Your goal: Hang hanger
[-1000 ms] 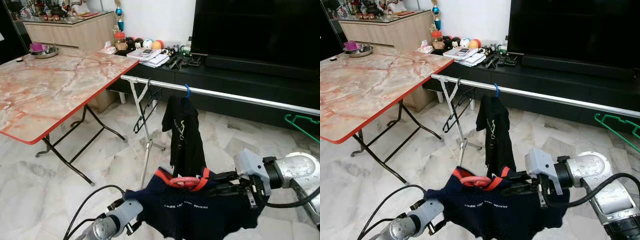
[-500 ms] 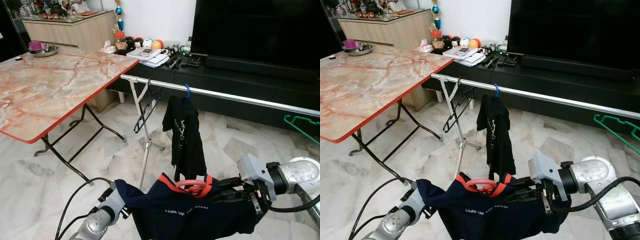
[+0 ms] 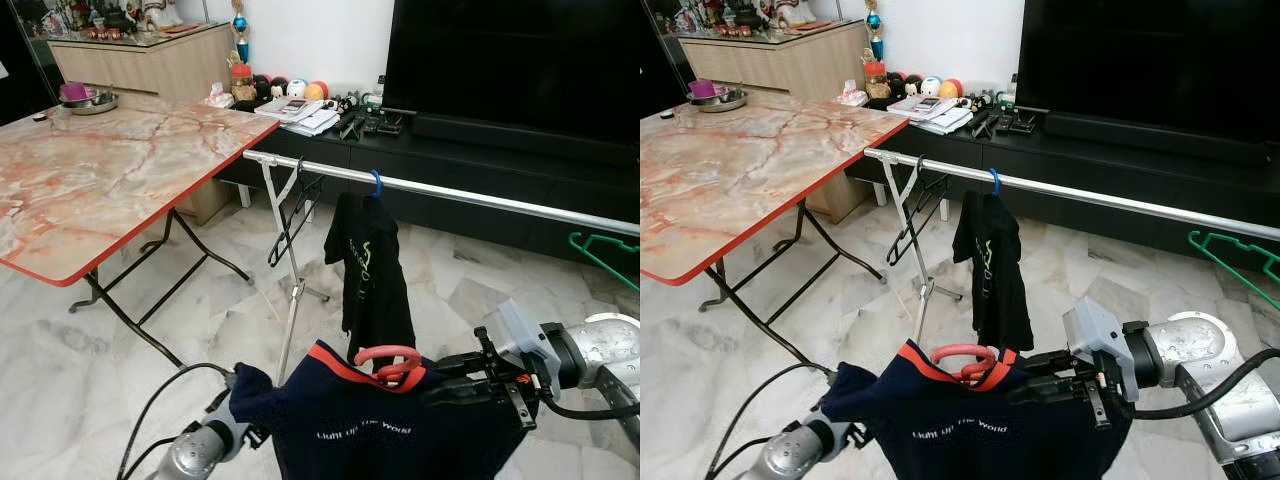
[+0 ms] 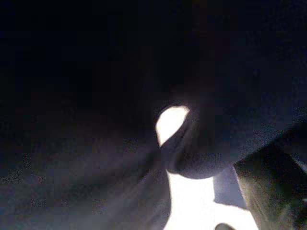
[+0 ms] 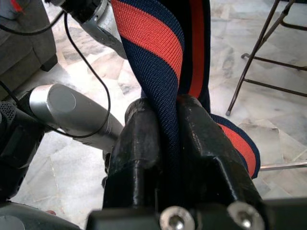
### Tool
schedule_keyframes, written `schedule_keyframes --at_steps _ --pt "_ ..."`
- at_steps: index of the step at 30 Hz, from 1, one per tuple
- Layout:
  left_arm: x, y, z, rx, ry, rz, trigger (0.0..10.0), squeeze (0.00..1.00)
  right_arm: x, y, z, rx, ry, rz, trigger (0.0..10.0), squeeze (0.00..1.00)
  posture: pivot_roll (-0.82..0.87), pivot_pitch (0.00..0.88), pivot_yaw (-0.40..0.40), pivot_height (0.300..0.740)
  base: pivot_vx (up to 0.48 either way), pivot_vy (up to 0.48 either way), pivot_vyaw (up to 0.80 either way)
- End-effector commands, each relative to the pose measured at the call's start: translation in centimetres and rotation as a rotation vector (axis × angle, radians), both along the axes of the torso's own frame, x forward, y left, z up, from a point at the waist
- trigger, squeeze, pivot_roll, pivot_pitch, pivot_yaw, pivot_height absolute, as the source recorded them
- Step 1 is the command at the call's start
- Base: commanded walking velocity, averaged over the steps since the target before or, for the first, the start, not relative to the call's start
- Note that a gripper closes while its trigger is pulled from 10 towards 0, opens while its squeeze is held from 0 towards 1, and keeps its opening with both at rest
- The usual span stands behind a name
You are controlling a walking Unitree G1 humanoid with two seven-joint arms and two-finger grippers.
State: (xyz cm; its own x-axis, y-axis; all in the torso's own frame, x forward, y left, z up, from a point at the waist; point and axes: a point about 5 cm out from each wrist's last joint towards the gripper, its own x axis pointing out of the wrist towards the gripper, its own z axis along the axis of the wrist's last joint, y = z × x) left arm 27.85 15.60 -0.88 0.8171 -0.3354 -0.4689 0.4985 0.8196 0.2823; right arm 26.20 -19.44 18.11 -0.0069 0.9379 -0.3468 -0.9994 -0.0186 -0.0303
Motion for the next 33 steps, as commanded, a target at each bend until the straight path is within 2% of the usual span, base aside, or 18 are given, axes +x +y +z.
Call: schedule_keyframes --at_steps 1,12,28,31,33 --pt "0.5 0.4 0.4 -0.042 -0.005 0.061 0.0 0.0 0.0 -0.2 1.4 0.024 -0.047 0.006 10.0 0.0 -0.1 0.002 0.002 0.74 0.0 0.0 0.0" --pt "0.6 1.7 0.6 -0.142 -0.001 0.188 0.0 0.0 0.1 -0.3 0.8 0.036 -0.029 -0.021 10.0 0.0 -0.09 0.0 0.0 0.74 0.0 0.0 0.0" --pt "0.5 1.7 0.5 -0.155 0.002 0.174 0.0 0.0 0.2 -0.9 -0.1 0.02 -0.003 -0.069 10.0 0.0 -0.08 0.021 -0.004 0.74 0.0 0.0 0.0" --pt "0.5 2.2 0.4 -0.185 0.023 0.239 0.0 0.0 0.7 -1.1 -0.3 0.012 -0.016 -0.108 10.0 0.0 -0.08 0.022 -0.006 0.74 0.0 0.0 0.0" --pt "0.5 2.9 0.3 -0.232 0.038 0.332 0.0 0.0 1.0 -1.3 -0.7 0.021 -0.013 -0.143 10.0 0.0 -0.08 0.021 -0.007 0.74 0.0 0.0 0.0"
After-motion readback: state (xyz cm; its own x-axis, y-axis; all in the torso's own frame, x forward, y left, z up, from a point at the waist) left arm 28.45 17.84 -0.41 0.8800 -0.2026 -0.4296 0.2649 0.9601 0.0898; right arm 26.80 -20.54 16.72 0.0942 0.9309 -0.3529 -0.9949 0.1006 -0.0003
